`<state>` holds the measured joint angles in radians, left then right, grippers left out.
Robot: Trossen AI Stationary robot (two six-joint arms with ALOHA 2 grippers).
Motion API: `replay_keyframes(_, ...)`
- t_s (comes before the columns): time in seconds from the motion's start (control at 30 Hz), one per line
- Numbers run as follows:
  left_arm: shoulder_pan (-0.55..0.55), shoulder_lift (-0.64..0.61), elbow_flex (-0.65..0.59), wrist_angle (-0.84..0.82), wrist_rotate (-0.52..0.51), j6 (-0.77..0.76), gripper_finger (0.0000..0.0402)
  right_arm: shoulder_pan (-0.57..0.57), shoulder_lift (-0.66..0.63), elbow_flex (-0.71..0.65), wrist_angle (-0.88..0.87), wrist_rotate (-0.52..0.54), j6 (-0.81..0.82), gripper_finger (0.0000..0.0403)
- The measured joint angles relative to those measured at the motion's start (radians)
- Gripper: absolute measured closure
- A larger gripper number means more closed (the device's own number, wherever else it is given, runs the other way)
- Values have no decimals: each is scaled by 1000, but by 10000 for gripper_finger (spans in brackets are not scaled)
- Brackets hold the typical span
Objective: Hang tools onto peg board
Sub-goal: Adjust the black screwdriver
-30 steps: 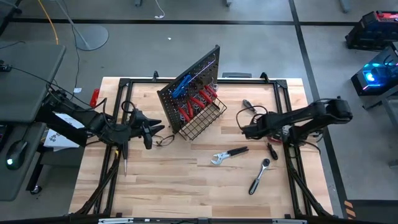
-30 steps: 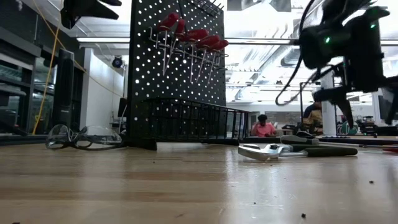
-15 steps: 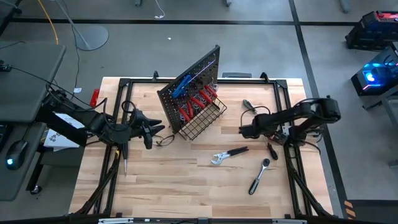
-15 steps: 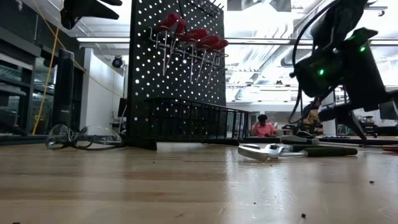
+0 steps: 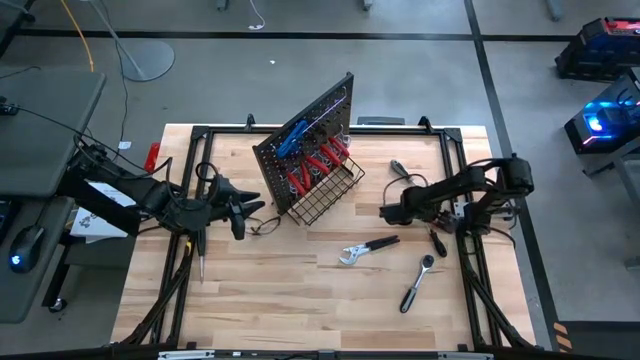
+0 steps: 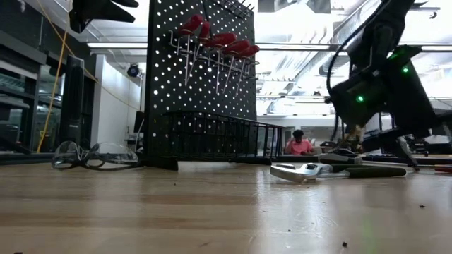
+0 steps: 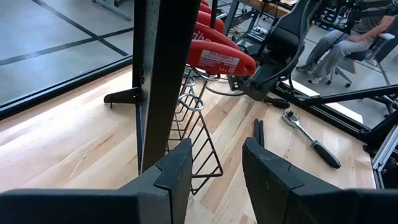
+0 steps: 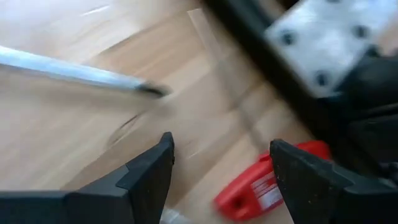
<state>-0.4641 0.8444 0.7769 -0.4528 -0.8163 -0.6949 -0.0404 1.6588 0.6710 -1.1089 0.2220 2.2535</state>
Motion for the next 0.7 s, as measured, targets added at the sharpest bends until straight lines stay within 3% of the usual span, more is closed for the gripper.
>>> replay_keyframes(0.17, 0, 0, 0, -1, -6, 18, 277, 34, -7, 43, 87, 58, -185, 142)
replay_keyframes(0.3, 0, 0, 0, -3, -8, 35, 277, 68, -8, 85, 175, 65, -239, 142)
replay_keyframes(0.37, 0, 0, 0, -5, -9, 35, 277, 88, -10, 120, 137, 65, -243, 142)
replay_keyframes(0.53, 2, 0, 0, -4, -9, 35, 277, 84, -21, 174, -158, 84, -163, 141)
replay_keyframes(0.7, 9, 0, 1, -8, -10, 40, 277, 67, -22, 76, -120, -17, -85, 141)
